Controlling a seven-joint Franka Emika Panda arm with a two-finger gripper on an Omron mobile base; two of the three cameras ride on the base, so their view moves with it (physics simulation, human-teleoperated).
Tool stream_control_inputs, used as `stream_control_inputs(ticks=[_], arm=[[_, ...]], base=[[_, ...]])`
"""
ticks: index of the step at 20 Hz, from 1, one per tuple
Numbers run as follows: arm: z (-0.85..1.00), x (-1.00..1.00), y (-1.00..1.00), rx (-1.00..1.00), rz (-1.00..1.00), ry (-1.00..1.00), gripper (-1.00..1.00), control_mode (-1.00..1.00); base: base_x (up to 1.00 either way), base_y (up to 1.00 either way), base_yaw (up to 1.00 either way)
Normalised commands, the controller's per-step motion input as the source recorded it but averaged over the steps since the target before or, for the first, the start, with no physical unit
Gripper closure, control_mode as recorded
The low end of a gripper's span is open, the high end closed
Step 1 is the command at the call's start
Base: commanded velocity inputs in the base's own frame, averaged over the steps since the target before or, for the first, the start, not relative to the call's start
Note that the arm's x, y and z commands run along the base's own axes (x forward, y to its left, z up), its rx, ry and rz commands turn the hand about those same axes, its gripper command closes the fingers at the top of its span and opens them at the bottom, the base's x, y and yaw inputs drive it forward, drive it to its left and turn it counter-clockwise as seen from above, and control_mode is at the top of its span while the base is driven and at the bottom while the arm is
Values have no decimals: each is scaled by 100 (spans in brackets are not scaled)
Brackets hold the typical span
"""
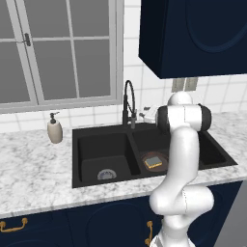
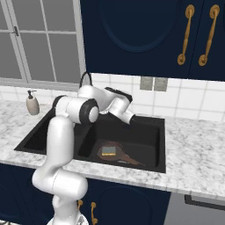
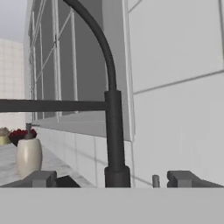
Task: Pick the pan and sponge and place them into the sink. Then turn on the water.
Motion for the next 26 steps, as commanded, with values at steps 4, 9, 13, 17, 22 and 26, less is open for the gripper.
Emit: stream_control_inputs(ticks=[4,9,13,17,22,26], arm=[[0,6,-7,5,0,0,-100,-100],[0,0,0,7,0,0,-100,-100],[0,-14,0,5,0,0,-100,-100],[0,-24,12,3,0,0,-100,-100],[0,-16,18,1,0,0,-100,-100],[0,-1,14,0,0,0,-100,-100]], base=[[0,0,0],[0,0,0],[0,0,0],[0,0,0],[0,0,0],[0,0,0]])
